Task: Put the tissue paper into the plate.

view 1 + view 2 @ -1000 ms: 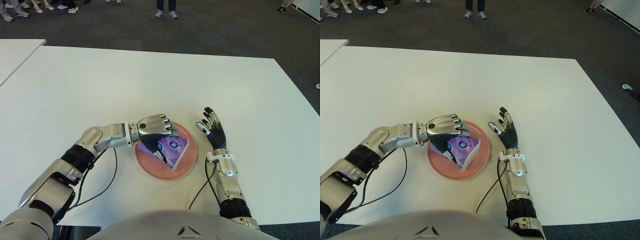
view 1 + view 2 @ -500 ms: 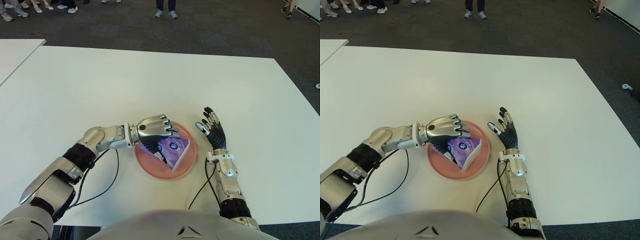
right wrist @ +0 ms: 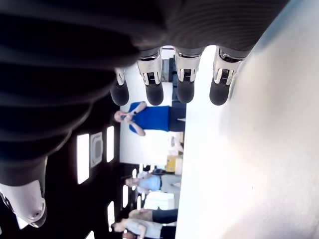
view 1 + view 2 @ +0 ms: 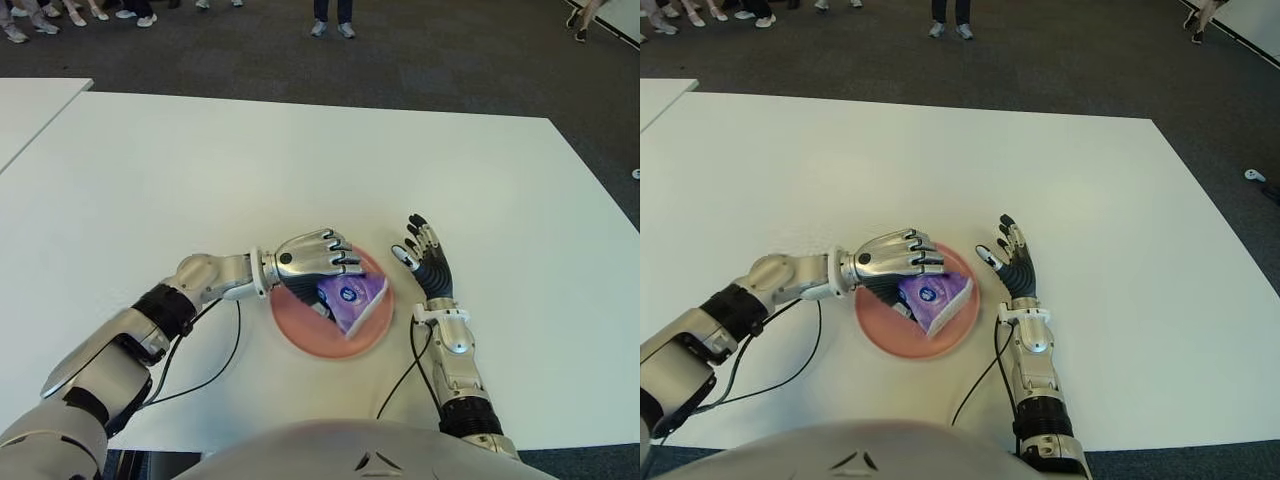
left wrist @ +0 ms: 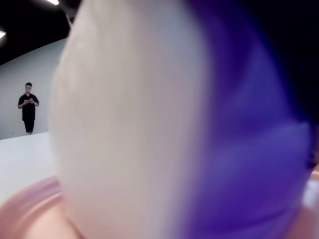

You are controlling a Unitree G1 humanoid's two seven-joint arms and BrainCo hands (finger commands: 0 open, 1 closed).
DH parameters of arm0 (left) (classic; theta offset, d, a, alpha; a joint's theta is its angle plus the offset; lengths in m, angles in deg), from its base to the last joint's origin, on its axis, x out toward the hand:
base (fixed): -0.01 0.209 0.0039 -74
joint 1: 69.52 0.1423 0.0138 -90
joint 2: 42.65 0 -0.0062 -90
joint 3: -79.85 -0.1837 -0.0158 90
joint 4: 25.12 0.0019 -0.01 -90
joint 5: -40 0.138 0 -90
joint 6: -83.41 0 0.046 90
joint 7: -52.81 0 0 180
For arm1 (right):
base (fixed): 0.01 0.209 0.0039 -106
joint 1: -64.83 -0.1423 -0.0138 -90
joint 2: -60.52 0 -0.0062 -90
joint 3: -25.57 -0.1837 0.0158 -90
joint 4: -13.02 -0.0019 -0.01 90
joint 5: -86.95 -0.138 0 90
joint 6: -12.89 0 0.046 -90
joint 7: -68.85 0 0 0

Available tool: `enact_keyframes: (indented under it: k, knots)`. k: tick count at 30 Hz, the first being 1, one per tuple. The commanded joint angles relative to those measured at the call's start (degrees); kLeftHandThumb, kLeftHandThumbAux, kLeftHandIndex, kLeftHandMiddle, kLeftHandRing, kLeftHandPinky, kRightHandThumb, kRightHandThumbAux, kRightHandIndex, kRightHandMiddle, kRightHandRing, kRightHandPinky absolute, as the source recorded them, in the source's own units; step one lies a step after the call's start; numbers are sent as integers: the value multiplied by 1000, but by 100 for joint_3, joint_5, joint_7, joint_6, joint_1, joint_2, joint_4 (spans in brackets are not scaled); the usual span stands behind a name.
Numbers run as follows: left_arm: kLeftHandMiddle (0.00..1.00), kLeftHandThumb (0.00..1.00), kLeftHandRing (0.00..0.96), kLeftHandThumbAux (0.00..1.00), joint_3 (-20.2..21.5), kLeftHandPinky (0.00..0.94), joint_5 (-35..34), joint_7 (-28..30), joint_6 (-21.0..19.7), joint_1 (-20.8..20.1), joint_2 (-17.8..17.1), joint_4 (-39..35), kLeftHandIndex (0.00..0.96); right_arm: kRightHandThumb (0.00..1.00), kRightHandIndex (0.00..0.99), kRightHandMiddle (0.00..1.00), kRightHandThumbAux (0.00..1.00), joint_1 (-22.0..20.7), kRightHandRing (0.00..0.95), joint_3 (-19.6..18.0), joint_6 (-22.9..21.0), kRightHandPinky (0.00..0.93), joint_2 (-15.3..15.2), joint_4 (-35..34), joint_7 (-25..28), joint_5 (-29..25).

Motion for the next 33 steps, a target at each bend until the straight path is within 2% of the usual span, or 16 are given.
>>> enact_keyframes:
  k: [1,7,14,33]
  knots:
    - [20,27,14,476,-252,11,278,292,-204,18,-191,57,13,0,0,0,592,169,0,18,-137,0,12,199,13,1]
    - [2,2,1,393,-316,1,254,28,-383,75,-220,38,1,0,0,0,598,179,0,13,-134,0,19,173,36,-31]
    - [0,0,0,359,-386,0,222,-86,-518,97,-249,38,0,0,0,0,602,184,0,5,-132,0,28,172,62,-60]
    - [0,0,0,350,-374,0,128,-6,-654,155,-312,-21,0,0,0,0,627,187,0,-23,-92,0,22,187,164,-97]
